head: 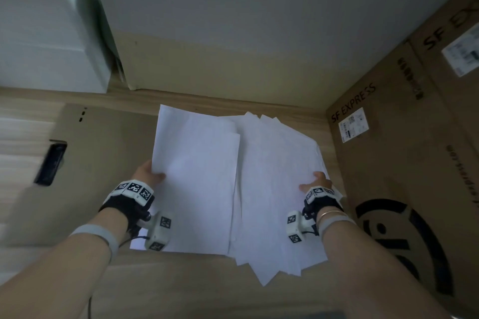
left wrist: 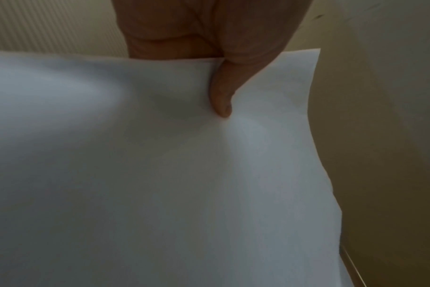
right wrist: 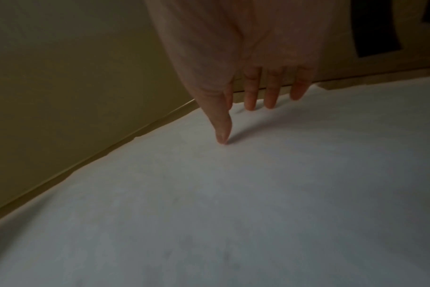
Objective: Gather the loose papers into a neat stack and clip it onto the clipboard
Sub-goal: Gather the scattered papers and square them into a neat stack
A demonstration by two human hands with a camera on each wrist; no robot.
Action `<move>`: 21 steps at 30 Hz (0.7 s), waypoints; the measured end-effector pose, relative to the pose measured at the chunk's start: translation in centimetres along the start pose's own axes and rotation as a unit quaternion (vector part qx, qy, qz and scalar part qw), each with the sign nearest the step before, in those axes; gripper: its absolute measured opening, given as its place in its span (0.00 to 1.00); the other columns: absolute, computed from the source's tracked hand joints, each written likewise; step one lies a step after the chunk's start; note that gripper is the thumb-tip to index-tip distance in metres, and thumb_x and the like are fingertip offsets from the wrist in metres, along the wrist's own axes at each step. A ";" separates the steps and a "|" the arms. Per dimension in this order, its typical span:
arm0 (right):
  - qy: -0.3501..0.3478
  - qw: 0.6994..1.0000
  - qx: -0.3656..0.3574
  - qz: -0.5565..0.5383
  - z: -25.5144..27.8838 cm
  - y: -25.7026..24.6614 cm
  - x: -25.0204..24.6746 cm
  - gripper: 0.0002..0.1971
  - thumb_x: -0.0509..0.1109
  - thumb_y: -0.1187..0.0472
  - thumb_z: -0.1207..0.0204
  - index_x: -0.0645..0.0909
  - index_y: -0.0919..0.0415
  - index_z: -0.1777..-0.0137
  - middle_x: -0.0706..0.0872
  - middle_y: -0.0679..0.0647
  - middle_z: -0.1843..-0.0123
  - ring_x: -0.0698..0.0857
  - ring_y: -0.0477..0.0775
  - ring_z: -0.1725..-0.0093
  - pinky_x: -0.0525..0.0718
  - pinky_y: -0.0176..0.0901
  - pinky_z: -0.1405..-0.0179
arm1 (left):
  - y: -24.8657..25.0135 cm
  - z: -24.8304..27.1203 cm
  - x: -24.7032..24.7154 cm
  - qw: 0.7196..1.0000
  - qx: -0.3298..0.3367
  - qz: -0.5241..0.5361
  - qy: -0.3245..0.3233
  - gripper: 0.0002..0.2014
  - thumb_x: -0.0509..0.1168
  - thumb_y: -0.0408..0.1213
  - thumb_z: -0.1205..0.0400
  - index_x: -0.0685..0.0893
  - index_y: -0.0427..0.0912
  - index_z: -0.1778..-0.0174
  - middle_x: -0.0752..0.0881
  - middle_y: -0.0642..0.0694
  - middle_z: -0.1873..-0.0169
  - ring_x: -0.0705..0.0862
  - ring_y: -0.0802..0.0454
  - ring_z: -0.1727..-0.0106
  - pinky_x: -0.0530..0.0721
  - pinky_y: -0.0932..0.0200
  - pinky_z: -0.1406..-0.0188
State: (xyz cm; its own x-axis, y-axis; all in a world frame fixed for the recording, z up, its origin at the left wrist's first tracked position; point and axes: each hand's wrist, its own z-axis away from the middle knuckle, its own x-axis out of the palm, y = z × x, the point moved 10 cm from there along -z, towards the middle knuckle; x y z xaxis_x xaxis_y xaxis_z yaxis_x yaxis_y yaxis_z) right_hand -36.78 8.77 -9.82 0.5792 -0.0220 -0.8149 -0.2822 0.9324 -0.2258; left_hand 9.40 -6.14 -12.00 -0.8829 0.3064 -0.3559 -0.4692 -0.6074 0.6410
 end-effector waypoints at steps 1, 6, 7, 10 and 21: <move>-0.006 1.000 0.015 0.012 -0.4 0.6 -0.2 0.38 0.75 0.59 0.30 0.61 0.56 0.22 0.62 0.63 0.21 0.66 0.68 0.23 0.72 0.60 0.27 | 0.0 0.0 0.2 1.000 -0.003 0.011 -0.001 0.25 0.62 0.21 0.21 0.72 0.35 0.26 0.80 0.31 0.32 0.79 0.33 0.32 0.74 0.43 0.29; -0.017 0.997 0.037 0.059 -2.1 2.7 -0.3 0.55 0.80 0.44 0.38 0.51 0.55 0.18 0.56 0.57 0.16 0.57 0.64 0.18 0.63 0.65 0.22 | 0.2 -0.1 1.0 1.000 -0.012 -0.003 0.003 0.25 0.61 0.22 0.20 0.71 0.34 0.25 0.79 0.31 0.31 0.78 0.33 0.31 0.73 0.46 0.30; -0.019 0.997 0.043 0.061 -2.3 2.9 -0.3 0.57 0.81 0.43 0.41 0.49 0.54 0.17 0.54 0.57 0.16 0.56 0.64 0.17 0.62 0.66 0.22 | 0.3 -0.1 1.1 1.000 -0.013 -0.009 0.005 0.25 0.61 0.22 0.20 0.72 0.34 0.25 0.79 0.31 0.31 0.78 0.33 0.31 0.73 0.46 0.31; -0.016 0.996 0.055 0.062 -2.6 3.2 -0.4 0.62 0.84 0.43 0.46 0.46 0.50 0.17 0.51 0.57 0.15 0.53 0.66 0.17 0.62 0.68 0.22 | 0.2 -0.3 1.2 1.000 -0.016 -0.012 0.006 0.24 0.61 0.22 0.20 0.72 0.33 0.26 0.80 0.31 0.32 0.79 0.33 0.32 0.73 0.45 0.31; -0.023 0.998 0.000 0.056 -2.8 1.4 -1.2 0.30 0.76 0.50 0.30 0.76 0.68 0.34 0.79 0.64 0.30 0.80 0.65 0.33 0.78 0.50 0.32 | 0.4 -0.4 1.5 1.000 -0.024 -0.010 0.004 0.24 0.62 0.22 0.20 0.73 0.32 0.26 0.79 0.30 0.32 0.78 0.32 0.31 0.72 0.45 0.29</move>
State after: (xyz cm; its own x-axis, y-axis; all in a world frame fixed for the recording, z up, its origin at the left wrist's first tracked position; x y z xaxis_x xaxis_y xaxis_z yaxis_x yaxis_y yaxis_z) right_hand -39.97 9.06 -10.62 0.5784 0.0996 -0.8096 -0.3479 0.9278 -0.1345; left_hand 7.92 -6.24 -12.51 -0.8734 0.3125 -0.3735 -0.4844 -0.6361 0.6006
